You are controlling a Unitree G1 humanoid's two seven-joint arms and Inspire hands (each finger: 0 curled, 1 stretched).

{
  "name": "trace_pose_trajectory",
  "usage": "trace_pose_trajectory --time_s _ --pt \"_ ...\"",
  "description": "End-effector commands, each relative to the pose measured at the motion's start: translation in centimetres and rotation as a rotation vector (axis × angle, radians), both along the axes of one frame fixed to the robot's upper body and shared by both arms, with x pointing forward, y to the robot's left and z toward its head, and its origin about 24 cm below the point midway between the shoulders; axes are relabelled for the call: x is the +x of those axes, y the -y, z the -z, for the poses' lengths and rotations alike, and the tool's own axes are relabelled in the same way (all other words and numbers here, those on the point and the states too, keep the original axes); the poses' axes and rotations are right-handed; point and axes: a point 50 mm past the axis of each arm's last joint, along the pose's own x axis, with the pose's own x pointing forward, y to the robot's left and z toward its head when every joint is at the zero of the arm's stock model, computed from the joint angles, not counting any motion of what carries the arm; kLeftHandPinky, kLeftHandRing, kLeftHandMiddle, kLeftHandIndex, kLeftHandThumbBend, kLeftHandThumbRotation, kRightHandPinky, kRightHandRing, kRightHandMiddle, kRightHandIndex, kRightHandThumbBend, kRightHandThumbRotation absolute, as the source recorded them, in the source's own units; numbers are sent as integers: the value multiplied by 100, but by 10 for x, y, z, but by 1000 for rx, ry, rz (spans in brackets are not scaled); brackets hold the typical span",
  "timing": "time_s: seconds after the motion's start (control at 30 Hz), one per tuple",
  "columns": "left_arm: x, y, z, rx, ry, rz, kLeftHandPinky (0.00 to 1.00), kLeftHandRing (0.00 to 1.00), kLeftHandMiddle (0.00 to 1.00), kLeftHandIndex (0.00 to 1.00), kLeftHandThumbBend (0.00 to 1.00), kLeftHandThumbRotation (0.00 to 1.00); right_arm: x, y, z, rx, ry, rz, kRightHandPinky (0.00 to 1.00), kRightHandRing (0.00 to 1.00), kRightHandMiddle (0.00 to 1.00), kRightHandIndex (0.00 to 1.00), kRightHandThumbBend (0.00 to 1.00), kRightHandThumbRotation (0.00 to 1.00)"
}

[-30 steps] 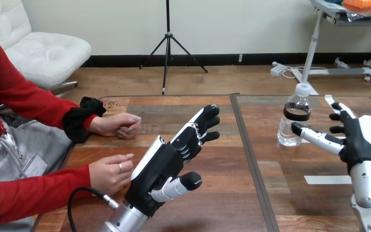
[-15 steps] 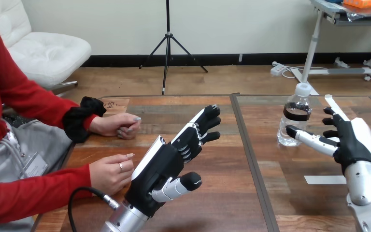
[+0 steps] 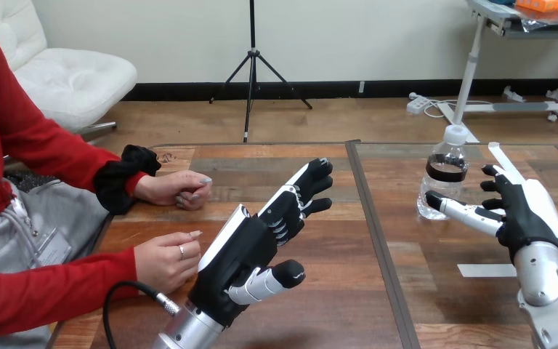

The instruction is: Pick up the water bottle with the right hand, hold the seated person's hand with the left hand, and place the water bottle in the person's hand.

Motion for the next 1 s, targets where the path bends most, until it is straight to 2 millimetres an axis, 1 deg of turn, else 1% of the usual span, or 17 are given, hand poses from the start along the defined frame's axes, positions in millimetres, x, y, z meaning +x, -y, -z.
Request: trace_pose_trajectory --time_s 0.0,0.57,0.97 --pt "13 7 -19 -35 88 0 90 96 98 96 100 79 26 -4 -35 -30 100 -31 67 80 87 93 100 58" --pt "11 8 -19 -43 99 -9 89 96 97 96 100 80 32 -2 -33 -40 68 -23 64 79 86 93 100 59" --pt "11 7 -19 -48 99 -9 89 96 97 96 100 78 37 -5 -34 -36 53 -28 65 80 86 93 100 57"
